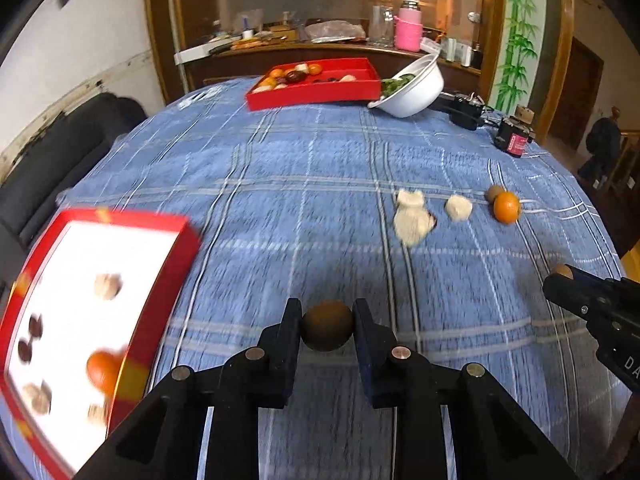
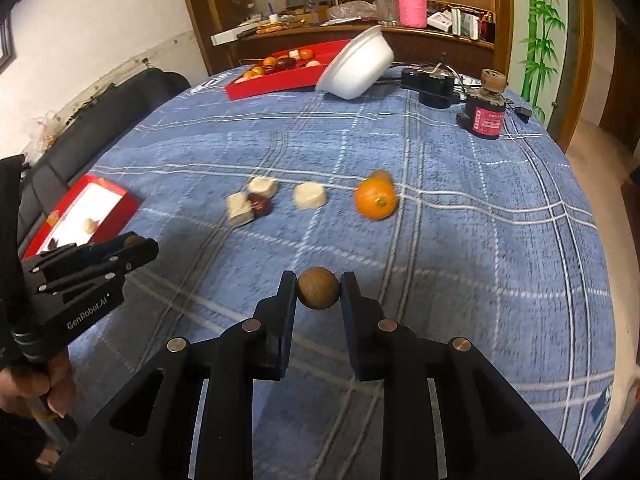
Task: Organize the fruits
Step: 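Carry both brown balls with both tools over the red-rimmed tray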
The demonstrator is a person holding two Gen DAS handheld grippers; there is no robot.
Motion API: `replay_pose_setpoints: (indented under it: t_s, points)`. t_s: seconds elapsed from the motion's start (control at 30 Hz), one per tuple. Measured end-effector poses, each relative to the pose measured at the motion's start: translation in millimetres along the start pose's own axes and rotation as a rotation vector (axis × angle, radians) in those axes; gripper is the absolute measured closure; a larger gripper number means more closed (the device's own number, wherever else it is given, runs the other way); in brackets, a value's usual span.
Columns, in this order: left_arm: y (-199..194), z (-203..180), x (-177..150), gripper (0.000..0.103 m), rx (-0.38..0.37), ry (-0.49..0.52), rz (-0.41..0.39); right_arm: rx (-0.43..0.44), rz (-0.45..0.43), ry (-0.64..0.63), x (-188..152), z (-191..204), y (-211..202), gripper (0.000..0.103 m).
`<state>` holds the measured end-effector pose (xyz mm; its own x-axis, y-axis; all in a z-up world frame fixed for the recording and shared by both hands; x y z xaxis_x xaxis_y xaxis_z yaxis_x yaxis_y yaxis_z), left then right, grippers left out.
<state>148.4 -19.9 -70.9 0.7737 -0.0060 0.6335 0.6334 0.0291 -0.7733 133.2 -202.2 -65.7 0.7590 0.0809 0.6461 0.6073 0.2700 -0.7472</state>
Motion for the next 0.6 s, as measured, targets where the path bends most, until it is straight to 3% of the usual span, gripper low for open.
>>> replay_pose_setpoints:
  t_s: [0.37,0.6]
  points:
    - [-44,35,-43,0.078,0.047,-0.083,-0.019,0.048,-0.012,-0.048,-31,56,-25,0.082]
    - [-63,58,-50,0.078,0.061,-0.127,-0.044,0.077,-0.029,-0.094,-36,88,-36,0.082]
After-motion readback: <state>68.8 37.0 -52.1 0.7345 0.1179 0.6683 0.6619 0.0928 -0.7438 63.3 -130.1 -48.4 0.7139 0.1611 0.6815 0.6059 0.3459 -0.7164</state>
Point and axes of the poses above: each gripper's, at about its wrist camera, not at the fingertips, and y roughly the way its jaws point, z to its left, x to its top, the point moved 5 cm from there along y, roughly the way its jaws point, and after that the axes turned 2 degrees about x, right-handed, at the moved point
